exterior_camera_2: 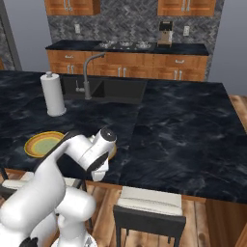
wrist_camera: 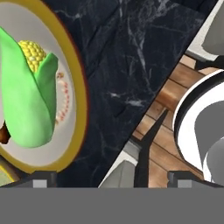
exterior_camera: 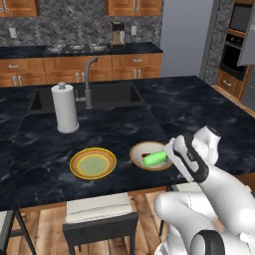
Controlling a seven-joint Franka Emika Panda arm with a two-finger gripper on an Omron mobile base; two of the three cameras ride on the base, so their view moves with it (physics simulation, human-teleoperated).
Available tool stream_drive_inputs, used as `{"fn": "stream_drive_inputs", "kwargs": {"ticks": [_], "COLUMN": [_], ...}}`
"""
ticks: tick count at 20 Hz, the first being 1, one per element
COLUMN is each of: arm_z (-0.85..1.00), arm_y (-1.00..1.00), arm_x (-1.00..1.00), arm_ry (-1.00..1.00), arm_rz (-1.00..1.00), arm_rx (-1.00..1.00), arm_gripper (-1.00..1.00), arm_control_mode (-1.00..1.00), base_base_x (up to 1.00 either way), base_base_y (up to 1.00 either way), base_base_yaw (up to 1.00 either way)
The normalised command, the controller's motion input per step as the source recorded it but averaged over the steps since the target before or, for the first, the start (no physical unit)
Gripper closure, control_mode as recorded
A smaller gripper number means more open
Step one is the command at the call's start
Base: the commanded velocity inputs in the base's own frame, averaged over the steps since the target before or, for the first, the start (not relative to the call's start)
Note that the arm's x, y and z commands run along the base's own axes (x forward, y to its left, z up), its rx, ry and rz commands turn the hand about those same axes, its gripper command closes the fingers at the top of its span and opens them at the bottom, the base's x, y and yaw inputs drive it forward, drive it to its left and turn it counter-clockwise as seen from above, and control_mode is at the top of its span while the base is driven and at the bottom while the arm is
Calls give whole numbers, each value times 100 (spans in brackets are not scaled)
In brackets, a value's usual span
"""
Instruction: Pick the chicken drumstick and corn from their plates and place them in the bowl. Then put the bowl in the fridge.
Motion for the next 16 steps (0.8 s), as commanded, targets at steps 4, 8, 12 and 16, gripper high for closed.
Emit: {"fn": "stream_drive_inputs", "kwargs": {"ticks": [4, 8, 12, 16], "arm_z": [-6, -18, -23, -17], "arm_y": [0, 1, 0, 0], "arm_x": [18, 22, 21, 20], "arm_ry": [0, 4, 8, 6], "arm_rz": [0, -1, -2, -1], "arm_rx": [0, 0, 0, 1], "arm_gripper": [-100, -100, -100, -100], "arm_control_mode": [-100, -100, -100, -100], "base_base_x": [0, 0, 0, 0], "base_base_y": [0, 0, 0, 0], "base_base_yaw": [0, 0, 0, 0]}}
